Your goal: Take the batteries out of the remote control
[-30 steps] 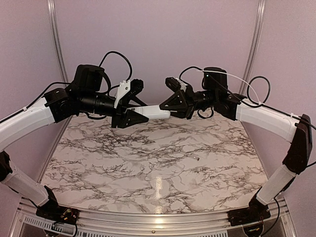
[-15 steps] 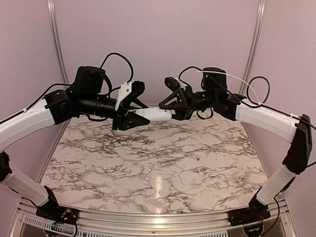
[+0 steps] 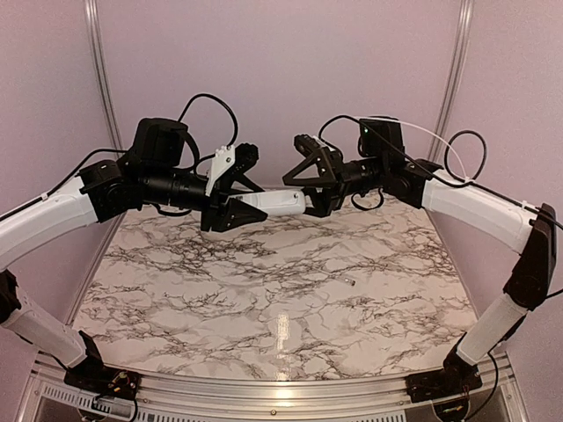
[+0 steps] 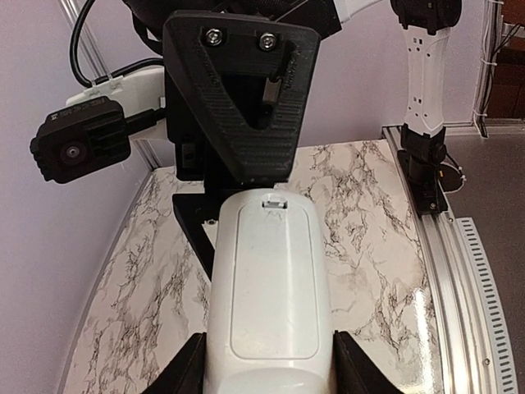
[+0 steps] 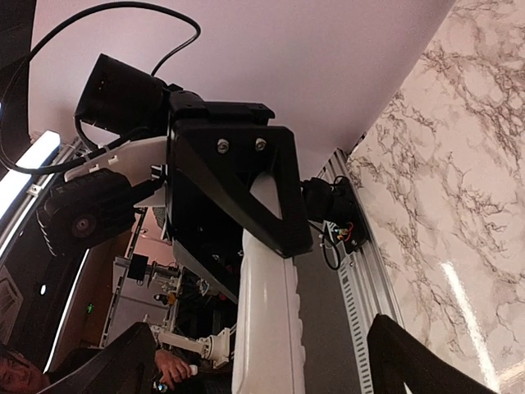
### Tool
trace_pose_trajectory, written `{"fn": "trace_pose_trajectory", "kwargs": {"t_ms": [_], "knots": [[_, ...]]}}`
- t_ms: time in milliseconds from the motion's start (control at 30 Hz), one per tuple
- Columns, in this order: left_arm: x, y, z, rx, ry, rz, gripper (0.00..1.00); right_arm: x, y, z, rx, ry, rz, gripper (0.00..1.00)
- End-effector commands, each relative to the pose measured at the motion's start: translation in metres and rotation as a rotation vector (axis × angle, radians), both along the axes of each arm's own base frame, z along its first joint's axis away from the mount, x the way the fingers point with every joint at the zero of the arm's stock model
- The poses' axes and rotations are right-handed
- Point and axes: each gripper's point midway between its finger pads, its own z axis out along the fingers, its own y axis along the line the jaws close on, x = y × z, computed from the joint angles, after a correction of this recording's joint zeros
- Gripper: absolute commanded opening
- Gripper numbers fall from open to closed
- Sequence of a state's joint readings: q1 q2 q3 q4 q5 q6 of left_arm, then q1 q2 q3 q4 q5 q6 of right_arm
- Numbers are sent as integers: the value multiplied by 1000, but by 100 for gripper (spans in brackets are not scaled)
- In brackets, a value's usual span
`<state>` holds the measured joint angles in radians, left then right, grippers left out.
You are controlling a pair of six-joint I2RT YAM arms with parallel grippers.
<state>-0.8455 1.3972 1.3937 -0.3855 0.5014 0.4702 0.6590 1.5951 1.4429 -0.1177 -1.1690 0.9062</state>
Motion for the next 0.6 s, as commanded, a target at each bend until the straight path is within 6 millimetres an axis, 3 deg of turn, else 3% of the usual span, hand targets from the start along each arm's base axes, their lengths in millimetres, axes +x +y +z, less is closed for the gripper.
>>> {"fn": "trace_pose_trajectory", "kwargs": {"t_ms": [0,233,333,433,567], "knots": [[1,3,4,-18,-6,32,25,7,0,7,-28,-66,-41,90],[2,13,-11,-19,40,92,26,36,-11,-7,-250,-166,-210,92],[-1,18,-20,-17,63,111,26,48,-24,-11,-332,-224,-310,91],[-4,25,-31,-13,86,130,26,64,-47,-26,-467,-279,-446,91],[-8,31,-49,3,123,146,27,78,-92,-61,-709,-347,-611,90]]}}
